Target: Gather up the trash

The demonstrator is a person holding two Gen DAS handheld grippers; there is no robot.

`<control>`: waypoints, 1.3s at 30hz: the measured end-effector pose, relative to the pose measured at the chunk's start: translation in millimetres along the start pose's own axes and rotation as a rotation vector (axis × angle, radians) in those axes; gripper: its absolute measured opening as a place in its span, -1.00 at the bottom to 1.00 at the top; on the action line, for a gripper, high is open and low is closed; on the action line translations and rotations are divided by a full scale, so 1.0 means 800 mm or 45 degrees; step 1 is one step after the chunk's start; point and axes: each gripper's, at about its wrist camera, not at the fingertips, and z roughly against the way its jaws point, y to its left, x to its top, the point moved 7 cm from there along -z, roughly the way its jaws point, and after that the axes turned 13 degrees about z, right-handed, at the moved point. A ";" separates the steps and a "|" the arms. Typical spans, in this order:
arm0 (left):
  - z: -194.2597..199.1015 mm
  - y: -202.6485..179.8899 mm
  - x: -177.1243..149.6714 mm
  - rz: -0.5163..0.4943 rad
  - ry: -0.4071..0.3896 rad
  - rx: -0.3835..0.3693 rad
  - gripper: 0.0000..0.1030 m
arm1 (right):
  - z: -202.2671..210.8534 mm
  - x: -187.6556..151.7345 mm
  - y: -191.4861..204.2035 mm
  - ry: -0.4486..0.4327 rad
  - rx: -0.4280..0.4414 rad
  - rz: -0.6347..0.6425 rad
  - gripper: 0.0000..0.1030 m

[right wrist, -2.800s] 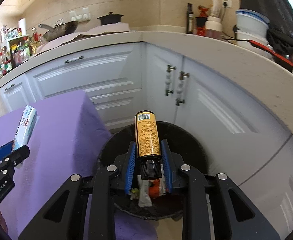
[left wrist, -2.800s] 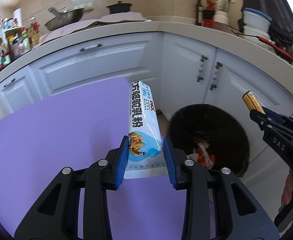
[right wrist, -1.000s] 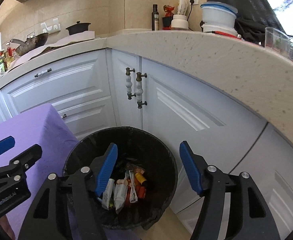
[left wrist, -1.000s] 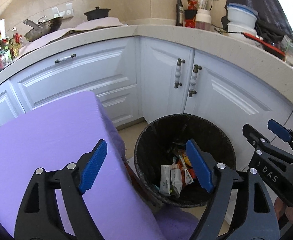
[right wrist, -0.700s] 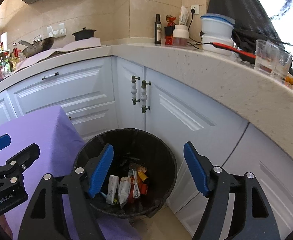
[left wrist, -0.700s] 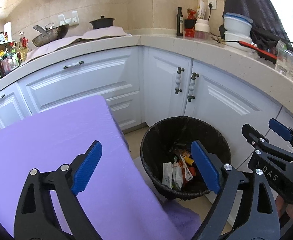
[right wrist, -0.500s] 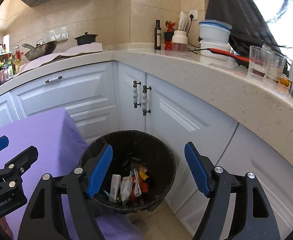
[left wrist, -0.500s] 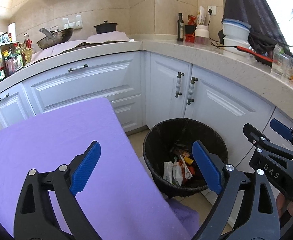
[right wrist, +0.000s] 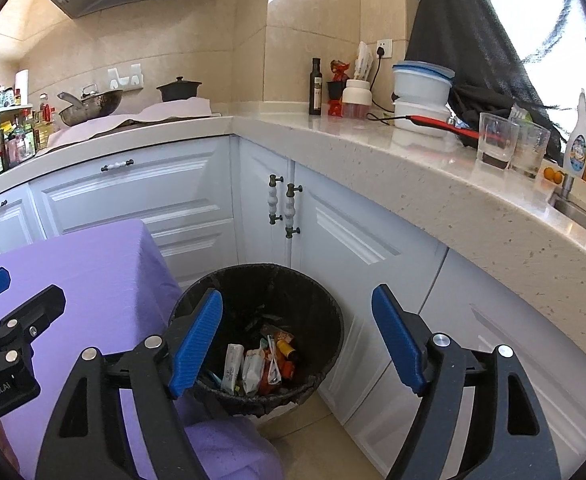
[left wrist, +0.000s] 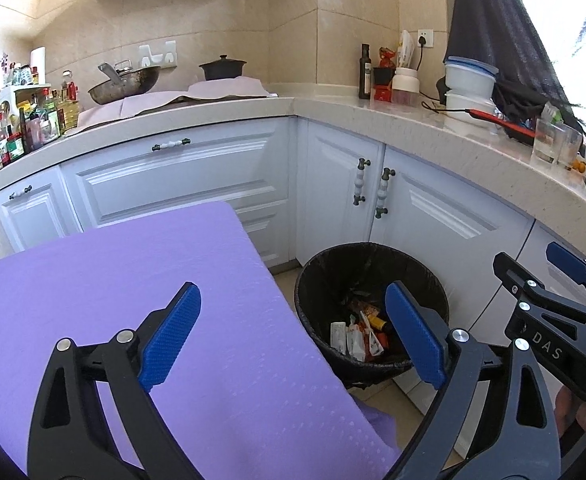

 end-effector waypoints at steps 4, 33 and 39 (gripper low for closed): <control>0.003 0.000 -0.001 -0.001 -0.005 -0.005 0.77 | 0.005 -0.001 -0.001 -0.005 -0.004 -0.003 0.46; 0.006 -0.001 -0.003 -0.002 -0.004 -0.007 0.77 | 0.012 -0.002 -0.002 -0.021 -0.015 -0.007 0.48; 0.007 -0.004 -0.003 0.000 -0.001 -0.005 0.77 | 0.012 -0.003 -0.002 -0.019 -0.014 -0.006 0.48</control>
